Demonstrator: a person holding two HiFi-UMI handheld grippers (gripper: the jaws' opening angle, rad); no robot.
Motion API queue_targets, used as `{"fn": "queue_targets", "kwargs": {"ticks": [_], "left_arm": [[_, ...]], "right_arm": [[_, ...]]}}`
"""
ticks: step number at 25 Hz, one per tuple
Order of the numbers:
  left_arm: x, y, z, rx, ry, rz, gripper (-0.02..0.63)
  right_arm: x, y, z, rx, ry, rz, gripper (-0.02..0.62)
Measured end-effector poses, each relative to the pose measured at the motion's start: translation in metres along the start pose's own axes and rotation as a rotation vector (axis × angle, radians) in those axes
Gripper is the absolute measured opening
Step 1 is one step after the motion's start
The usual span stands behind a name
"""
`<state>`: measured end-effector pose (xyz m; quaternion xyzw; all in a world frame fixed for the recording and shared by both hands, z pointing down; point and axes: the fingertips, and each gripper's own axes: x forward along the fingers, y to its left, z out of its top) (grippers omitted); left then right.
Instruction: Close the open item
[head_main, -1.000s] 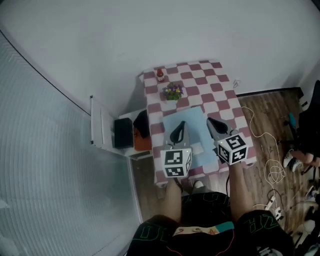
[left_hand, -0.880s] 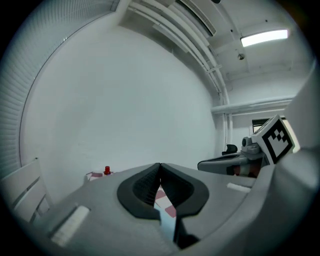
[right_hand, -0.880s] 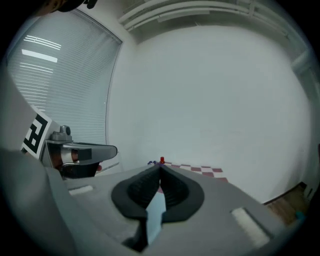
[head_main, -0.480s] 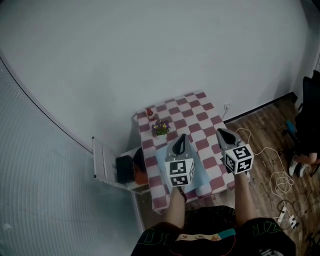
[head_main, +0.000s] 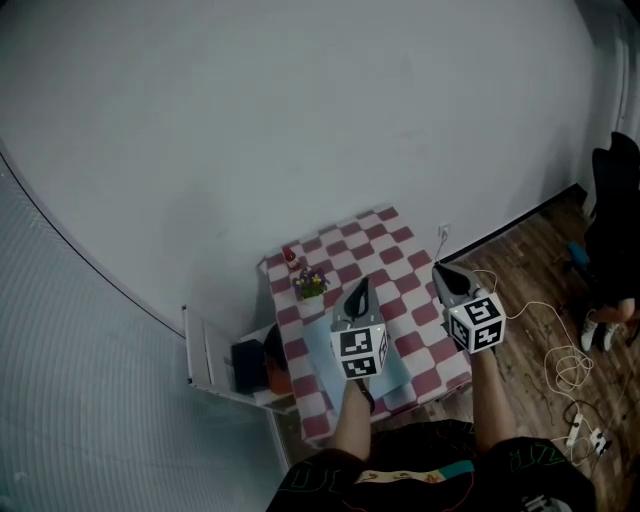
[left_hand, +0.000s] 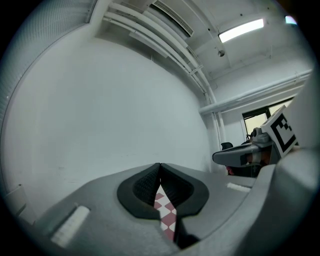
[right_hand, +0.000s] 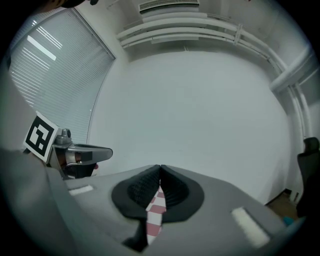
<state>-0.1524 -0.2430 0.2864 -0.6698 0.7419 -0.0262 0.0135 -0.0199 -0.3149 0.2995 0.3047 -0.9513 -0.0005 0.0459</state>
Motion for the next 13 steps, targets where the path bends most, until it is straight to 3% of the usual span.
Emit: {"fn": "queue_targets", "kwargs": {"ticks": [13], "left_arm": [[0.021, -0.035, 0.004, 0.027, -0.024, -0.035, 0.009]], "right_arm": [[-0.014, -0.035, 0.008, -0.028, -0.047, -0.024, 0.003]]}}
